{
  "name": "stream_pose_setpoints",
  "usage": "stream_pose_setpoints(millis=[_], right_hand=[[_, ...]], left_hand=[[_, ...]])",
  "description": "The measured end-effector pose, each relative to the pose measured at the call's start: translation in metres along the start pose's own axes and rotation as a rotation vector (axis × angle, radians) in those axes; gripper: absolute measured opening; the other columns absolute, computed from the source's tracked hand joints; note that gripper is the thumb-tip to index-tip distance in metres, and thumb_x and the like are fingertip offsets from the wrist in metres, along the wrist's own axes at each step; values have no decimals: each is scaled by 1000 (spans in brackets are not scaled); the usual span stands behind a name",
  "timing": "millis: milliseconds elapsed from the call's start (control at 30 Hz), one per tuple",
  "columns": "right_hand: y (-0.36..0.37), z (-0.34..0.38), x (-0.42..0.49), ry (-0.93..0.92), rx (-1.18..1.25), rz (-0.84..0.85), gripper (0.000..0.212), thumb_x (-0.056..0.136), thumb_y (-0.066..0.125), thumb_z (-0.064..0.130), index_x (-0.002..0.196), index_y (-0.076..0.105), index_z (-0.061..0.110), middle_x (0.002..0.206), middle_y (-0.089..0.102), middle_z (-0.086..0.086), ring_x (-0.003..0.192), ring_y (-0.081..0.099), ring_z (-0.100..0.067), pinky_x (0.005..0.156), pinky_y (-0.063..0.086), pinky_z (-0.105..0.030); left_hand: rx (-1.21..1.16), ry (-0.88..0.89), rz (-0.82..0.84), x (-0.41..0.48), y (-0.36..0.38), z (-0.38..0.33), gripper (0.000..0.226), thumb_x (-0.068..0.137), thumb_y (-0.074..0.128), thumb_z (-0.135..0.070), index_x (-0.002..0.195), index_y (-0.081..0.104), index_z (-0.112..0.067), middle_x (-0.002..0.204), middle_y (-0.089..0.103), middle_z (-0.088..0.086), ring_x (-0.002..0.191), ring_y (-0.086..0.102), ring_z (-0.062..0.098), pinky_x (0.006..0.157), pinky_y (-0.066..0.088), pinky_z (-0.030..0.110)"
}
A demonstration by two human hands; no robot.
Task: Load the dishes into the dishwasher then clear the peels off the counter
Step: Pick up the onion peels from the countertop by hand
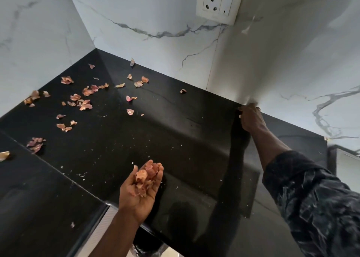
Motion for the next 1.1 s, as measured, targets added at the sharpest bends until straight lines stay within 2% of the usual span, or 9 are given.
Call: stream_pose_setpoints(millis=[133, 333, 433, 567, 633, 767, 833, 933, 1100], right_hand=[[8, 21, -19, -34, 12, -40, 16, 94, 53, 16, 99, 68, 12, 99, 63, -12, 89, 63, -33, 70, 43, -34], [28, 67, -81, -193, 100, 33, 12, 83, 55, 14, 78, 66, 16, 79, 54, 1, 79, 65, -33, 62, 41, -31], [26, 109, -126, -248, 289, 46, 14, 86, 64, 13, 79, 74, 20, 77, 65, 5, 78, 67, -20, 68, 49, -30], [0, 182, -192, -375, 537, 36, 11, 89, 71, 14, 91, 77, 23, 84, 69, 14, 77, 63, 3, 73, 50, -17], [-12, 217, -223, -551, 525, 64, 13, 91, 68, 14, 98, 76, 23, 93, 67, 13, 83, 63, 3, 77, 49, -14], [-13, 263, -263, -794, 256, 177, 12, 96, 64, 21, 106, 70, 20, 104, 63, 5, 85, 61, -5, 78, 56, -26], [-8, 273, -273, -831, 152, 223, 22, 96, 63, 25, 118, 65, 22, 114, 62, 5, 96, 60, -6, 85, 55, -26], [-11, 283, -282, -832, 180, 253, 30, 99, 59, 25, 129, 61, 23, 121, 62, 5, 107, 59, -8, 91, 53, -28], [-17, 299, -282, -804, 310, 255, 27, 99, 48, 25, 115, 70, 21, 107, 66, 8, 91, 63, -6, 79, 56, -31]], left_hand=[[-24, -9, 11, 4, 11, 5, 45, 101, 51, -33, 128, 62, 1, 123, 66, 24, 105, 70, 35, 74, 63, 39], [-53, 6, 21, 0, 19, -1, 42, 102, 52, -32, 123, 65, 2, 128, 63, 25, 105, 70, 37, 78, 63, 40], [-66, 33, 16, -1, 16, -10, 43, 102, 51, -32, 122, 65, 3, 126, 64, 27, 103, 70, 38, 81, 62, 41], [-73, 75, 17, -3, 6, -21, 43, 102, 49, -34, 117, 65, 3, 123, 63, 28, 109, 66, 40, 84, 61, 43], [-62, 88, 4, -5, 1, -25, 44, 101, 49, -34, 117, 65, 4, 121, 64, 28, 107, 67, 39, 82, 61, 43], [21, 116, -46, -15, -8, -32, 43, 103, 48, -33, 100, 73, 1, 100, 73, 19, 88, 72, 27, 82, 57, 37], [32, 124, -55, -18, -12, -37, 46, 103, 48, -34, 90, 77, -1, 93, 73, 15, 82, 72, 23, 82, 54, 33], [25, 139, -65, -25, -16, -46, 44, 104, 47, -35, 107, 73, 0, 102, 72, 15, 90, 71, 23, 83, 54, 32], [-46, 139, -59, -35, -21, -63, 44, 105, 45, -36, 109, 69, 1, 98, 72, 17, 84, 73, 24, 72, 61, 32]])
Point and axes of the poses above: each hand's wrist, its own x-axis towards the middle knuckle, its own y-axis out of the palm, z = x × y, the point moved 1 cm from there along x, towards the middle knuckle
